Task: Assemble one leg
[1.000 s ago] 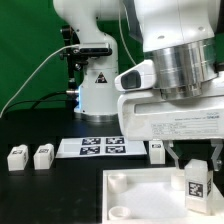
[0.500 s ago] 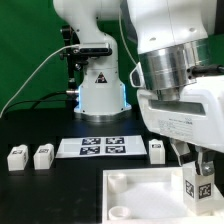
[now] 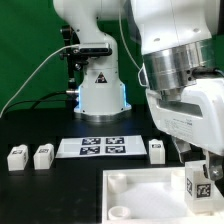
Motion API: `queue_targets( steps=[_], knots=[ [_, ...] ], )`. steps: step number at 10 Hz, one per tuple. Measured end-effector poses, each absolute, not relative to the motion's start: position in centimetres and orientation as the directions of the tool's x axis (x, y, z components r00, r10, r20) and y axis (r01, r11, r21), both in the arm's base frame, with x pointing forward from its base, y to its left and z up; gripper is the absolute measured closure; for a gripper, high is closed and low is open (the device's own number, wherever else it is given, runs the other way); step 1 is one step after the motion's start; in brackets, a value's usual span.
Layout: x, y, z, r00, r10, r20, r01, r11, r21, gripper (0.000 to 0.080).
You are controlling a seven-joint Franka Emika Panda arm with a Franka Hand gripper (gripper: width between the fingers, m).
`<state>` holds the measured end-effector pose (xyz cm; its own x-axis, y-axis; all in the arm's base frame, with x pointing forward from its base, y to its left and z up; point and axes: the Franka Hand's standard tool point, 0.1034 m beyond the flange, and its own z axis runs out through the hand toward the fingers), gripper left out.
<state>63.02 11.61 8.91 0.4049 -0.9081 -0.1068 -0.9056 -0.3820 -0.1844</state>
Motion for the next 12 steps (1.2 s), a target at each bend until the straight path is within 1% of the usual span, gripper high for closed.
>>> queue_targets(
  steps=[1, 2, 3, 4, 5, 6, 7, 8, 9, 10, 11, 12],
  knots=[
    [62.7, 11.5, 8.5, 0.584, -0.809, -0.073, -0.805, -0.565, -0.178, 0.0161],
    [62.5, 11.7, 8.5, 0.726, -0.687, -0.041, -0.684, -0.714, -0.151, 0.0161],
    [62.5, 11.9, 8.4, 0.787, -0.617, 0.002, -0.608, -0.776, -0.166, 0.0152],
    [62.5, 11.7, 8.3, 0.825, -0.565, 0.012, -0.556, -0.815, -0.163, 0.0150],
    [62.5, 11.5, 8.3, 0.882, -0.470, 0.031, -0.460, -0.873, -0.160, 0.0150],
    [62.5, 11.8, 8.4, 0.938, -0.343, 0.056, -0.333, -0.933, -0.135, 0.0150],
    [62.7, 12.5, 8.6, 0.984, -0.153, 0.090, -0.145, -0.986, -0.085, 0.0150],
    [62.6, 12.7, 8.4, 0.994, -0.010, 0.107, -0.004, -0.998, -0.058, 0.0150],
    [62.6, 12.7, 8.3, 0.993, 0.029, 0.110, 0.035, -0.998, -0.053, 0.0150],
    [62.6, 12.8, 8.3, 0.994, -0.016, 0.107, -0.010, -0.998, -0.061, 0.0177],
    [62.6, 12.7, 8.3, 0.994, -0.029, 0.106, -0.023, -0.998, -0.063, 0.0177],
    [62.6, 12.8, 8.3, 0.992, -0.074, 0.103, -0.067, -0.995, -0.068, 0.0358]
  ],
)
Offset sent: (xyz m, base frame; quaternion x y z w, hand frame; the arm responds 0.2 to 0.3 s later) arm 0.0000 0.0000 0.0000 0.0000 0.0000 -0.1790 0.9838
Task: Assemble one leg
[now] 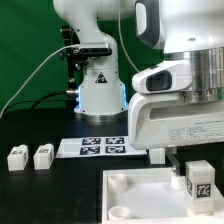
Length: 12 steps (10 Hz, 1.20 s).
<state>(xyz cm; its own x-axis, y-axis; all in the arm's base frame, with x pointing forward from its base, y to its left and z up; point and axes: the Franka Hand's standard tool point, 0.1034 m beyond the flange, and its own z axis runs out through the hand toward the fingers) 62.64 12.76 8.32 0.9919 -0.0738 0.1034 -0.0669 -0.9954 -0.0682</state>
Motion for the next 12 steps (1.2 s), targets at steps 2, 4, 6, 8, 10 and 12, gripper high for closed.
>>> queue_targets(
  steps=[2, 4, 6, 8, 10, 12],
  knots=[
    [62.66, 12.65, 8.33, 0.951, -0.297, 0.083, -0.289, -0.953, -0.096, 0.0495],
    [62.75, 12.35, 8.32, 0.843, -0.536, 0.047, -0.527, -0.840, -0.130, 0.0495],
    [62.66, 12.47, 8.17, 0.600, -0.800, -0.012, -0.793, -0.592, -0.146, 0.0496],
    [62.88, 12.54, 8.06, 0.193, -0.974, -0.115, -0.973, -0.175, -0.147, 0.0496],
    [62.92, 12.44, 8.05, 0.115, -0.983, -0.143, -0.985, -0.094, -0.148, 0.0496],
    [62.81, 12.49, 8.00, 0.229, -0.966, -0.121, -0.965, -0.208, -0.160, 0.0421]
  ],
)
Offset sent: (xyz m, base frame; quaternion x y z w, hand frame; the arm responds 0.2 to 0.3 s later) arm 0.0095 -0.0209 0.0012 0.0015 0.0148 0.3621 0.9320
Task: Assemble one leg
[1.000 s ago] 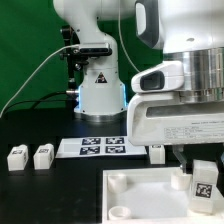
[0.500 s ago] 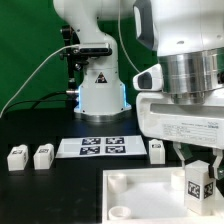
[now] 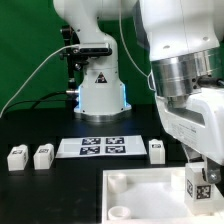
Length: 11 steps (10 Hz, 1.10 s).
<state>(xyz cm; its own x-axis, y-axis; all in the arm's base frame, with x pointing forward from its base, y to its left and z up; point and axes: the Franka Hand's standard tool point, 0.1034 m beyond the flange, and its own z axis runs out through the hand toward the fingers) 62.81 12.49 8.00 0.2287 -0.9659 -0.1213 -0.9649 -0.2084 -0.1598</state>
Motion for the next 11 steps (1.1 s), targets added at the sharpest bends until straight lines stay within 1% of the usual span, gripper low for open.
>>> queue_targets(
  steps=[1, 2, 3, 4, 5, 6, 8, 9, 10, 11],
  knots=[
    [62.6, 12.5, 7.9, 0.386, -0.918, -0.093, -0.914, -0.367, -0.174, 0.0282],
    [62.6, 12.1, 7.9, 0.574, -0.818, -0.050, -0.809, -0.556, -0.188, 0.0282],
    [62.5, 11.7, 7.8, 0.716, -0.698, -0.014, -0.689, -0.704, -0.175, 0.0175],
    [62.4, 12.2, 7.8, 0.832, -0.555, 0.012, -0.549, -0.825, -0.135, 0.0156],
    [62.1, 13.4, 7.5, 0.912, -0.410, 0.014, -0.408, -0.909, -0.084, 0.0151],
    [62.2, 13.5, 7.5, 0.956, -0.292, 0.026, -0.289, -0.954, -0.080, 0.0151],
    [62.2, 13.1, 7.5, 0.994, -0.097, 0.041, -0.094, -0.993, -0.071, 0.0151],
    [62.3, 13.0, 7.6, 0.992, 0.119, 0.044, 0.121, -0.992, -0.039, 0.0151],
    [62.5, 12.9, 7.7, 0.984, 0.173, 0.049, 0.175, -0.984, -0.033, 0.0151],
    [62.5, 12.9, 7.6, 0.987, 0.151, 0.047, 0.152, -0.988, -0.034, 0.0160]
  ],
)
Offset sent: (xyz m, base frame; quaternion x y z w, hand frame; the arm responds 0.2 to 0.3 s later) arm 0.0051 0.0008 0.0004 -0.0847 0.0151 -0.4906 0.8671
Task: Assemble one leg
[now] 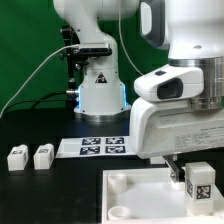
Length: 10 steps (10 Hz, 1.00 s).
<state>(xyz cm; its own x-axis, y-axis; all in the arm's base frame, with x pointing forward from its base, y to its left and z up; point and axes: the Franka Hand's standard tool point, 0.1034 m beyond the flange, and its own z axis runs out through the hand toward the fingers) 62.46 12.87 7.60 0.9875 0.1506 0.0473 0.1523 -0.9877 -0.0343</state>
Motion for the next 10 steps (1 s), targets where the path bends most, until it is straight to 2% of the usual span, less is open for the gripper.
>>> queue_targets(
  steps=[1, 2, 3, 4, 6, 7, 8, 9, 10],
  knots=[
    [62.47, 12.85, 7.60, 0.988, 0.150, 0.047, 0.152, -0.988, -0.034, 0.0160],
    [62.47, 12.86, 7.60, 0.994, 0.101, 0.046, 0.103, -0.994, -0.037, 0.0342],
    [62.53, 12.59, 7.62, 0.999, -0.023, 0.042, -0.022, -0.999, -0.040, 0.0342],
    [62.53, 12.28, 7.54, 0.992, -0.117, 0.037, -0.116, -0.992, -0.041, 0.0503],
    [62.56, 12.19, 7.54, 0.944, -0.328, 0.026, -0.326, -0.944, -0.050, 0.0502],
    [62.67, 12.08, 7.61, 0.871, -0.491, 0.010, -0.490, -0.869, -0.067, 0.0503],
    [62.67, 12.14, 7.60, 0.769, -0.640, -0.006, -0.638, -0.766, -0.072, 0.0505],
    [62.55, 12.39, 7.55, 0.655, -0.755, -0.028, -0.756, -0.653, -0.058, 0.0505],
    [62.80, 12.43, 7.42, 0.475, -0.879, -0.051, -0.880, -0.472, -0.053, 0.0505]
  ],
)
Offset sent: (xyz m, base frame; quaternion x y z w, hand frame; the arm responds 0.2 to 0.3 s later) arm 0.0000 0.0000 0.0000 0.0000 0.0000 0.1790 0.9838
